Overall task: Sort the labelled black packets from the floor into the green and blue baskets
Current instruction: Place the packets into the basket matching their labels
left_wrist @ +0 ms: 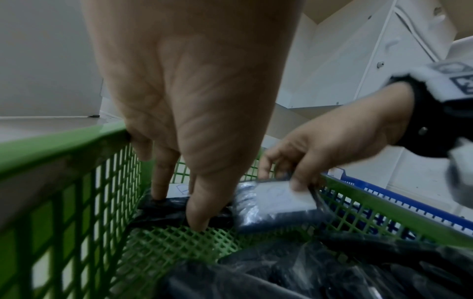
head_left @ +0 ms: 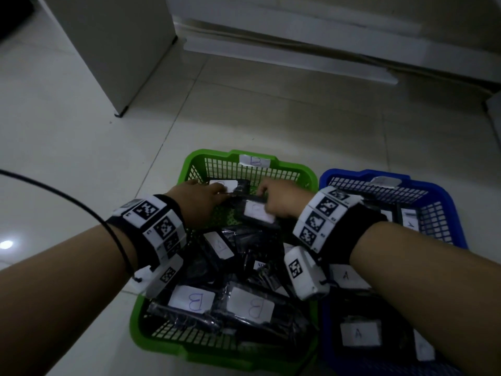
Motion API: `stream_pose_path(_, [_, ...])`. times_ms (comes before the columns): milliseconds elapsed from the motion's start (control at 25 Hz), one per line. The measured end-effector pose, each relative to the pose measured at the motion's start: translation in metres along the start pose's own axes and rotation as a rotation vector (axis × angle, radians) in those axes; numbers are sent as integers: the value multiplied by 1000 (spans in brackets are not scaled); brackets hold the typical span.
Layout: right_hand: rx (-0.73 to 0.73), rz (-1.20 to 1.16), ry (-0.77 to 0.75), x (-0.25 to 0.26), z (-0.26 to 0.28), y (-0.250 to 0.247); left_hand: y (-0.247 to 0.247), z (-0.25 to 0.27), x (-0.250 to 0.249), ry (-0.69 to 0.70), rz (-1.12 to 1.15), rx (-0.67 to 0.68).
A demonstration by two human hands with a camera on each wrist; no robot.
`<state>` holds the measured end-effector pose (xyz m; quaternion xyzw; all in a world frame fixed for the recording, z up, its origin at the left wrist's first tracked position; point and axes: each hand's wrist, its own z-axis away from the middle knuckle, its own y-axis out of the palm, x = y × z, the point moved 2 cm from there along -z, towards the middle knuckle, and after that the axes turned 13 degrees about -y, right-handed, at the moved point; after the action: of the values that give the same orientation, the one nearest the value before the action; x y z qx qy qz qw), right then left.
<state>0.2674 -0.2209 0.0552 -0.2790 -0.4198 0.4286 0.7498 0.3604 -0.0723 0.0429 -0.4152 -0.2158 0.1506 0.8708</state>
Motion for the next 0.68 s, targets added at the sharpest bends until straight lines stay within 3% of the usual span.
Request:
stream_pose_path(200, [-45,103,131,-25,-7,-10,-3,-5,-1,-20,15,-23])
stream_pose_path(440, [-140,151,106,-23,-1,9,-2,-5,-7,55,52,-115])
stream_pose_path(680, [96,215,20,-27,-16,22,15,-18,-4,34,55,-85])
